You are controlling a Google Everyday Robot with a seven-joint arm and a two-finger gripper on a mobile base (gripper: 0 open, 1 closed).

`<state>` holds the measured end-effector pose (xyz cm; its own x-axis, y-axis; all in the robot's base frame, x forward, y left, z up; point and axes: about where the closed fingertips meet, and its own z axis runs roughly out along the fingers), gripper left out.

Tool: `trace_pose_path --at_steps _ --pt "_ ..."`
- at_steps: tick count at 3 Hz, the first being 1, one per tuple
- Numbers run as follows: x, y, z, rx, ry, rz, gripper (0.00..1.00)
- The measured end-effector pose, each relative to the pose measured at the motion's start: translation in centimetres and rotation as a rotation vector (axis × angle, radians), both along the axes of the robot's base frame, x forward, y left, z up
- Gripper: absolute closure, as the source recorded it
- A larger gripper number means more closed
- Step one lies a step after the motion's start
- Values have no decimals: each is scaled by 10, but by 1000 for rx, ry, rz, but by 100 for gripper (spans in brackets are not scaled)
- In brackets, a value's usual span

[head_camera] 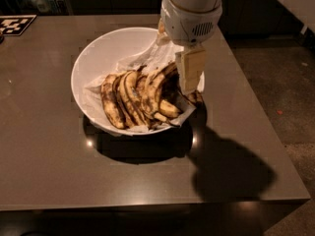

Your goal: Pick banana from white bowl

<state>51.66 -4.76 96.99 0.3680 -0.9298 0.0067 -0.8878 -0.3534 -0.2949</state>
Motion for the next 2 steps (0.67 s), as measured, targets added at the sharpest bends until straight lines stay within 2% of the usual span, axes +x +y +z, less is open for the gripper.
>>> trace_pose_path --at_steps 1,2 --pt "2 8 -6 -31 2 24 32" --pt "4 15 -17 -77 6 55 33"
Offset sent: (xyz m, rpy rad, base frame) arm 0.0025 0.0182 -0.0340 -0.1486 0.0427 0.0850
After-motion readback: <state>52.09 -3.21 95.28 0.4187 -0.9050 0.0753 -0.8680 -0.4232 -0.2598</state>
